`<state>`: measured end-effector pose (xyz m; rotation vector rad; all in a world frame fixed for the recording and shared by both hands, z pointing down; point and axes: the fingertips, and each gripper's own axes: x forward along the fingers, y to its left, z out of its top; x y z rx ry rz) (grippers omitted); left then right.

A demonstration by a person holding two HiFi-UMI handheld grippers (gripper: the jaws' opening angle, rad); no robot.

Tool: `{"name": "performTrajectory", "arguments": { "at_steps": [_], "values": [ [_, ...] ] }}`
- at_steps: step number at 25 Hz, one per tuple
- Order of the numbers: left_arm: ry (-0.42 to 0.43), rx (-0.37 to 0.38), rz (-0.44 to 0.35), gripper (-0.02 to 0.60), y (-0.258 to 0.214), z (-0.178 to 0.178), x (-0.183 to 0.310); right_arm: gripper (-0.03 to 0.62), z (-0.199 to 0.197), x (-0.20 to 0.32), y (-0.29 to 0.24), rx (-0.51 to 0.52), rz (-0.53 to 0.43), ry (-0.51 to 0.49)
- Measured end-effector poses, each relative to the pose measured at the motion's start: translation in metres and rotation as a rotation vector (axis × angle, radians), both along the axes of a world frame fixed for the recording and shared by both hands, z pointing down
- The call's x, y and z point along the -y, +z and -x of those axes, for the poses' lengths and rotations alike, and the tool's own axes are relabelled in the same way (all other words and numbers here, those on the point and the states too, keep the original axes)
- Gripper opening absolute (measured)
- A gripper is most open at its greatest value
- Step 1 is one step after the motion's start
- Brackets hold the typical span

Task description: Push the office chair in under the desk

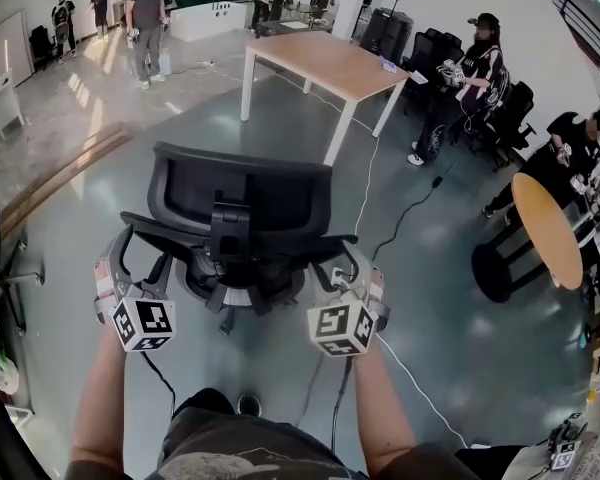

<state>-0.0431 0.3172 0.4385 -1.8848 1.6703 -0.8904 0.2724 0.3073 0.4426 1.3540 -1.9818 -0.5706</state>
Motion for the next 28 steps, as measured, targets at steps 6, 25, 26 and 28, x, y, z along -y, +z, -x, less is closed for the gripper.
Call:
{"name": "performTrajectory", "arguments": {
  "at_steps": [6,25,26,28],
  "values": [
    [0.046,0.111,0.078,0.443,0.014,0.000,0.016,0.287,0.004,0.013,0.015,-0.168,0.030,0.042],
    [0.045,0.337,0.219,0.440,0.052,0.019,0.068,0.278,0.004,0.048,0.034,-0.457,-0.004,0.137],
    [0.051,0.352,0.216,0.439,0.053,0.018,0.070,0.276,0.004,0.050,0.034,-0.454,-0.004,0.140],
    [0.057,0.374,0.208,0.426,0.054,0.015,0.074,0.272,0.004,0.051,0.034,-0.447,-0.004,0.150]
  ]
}}
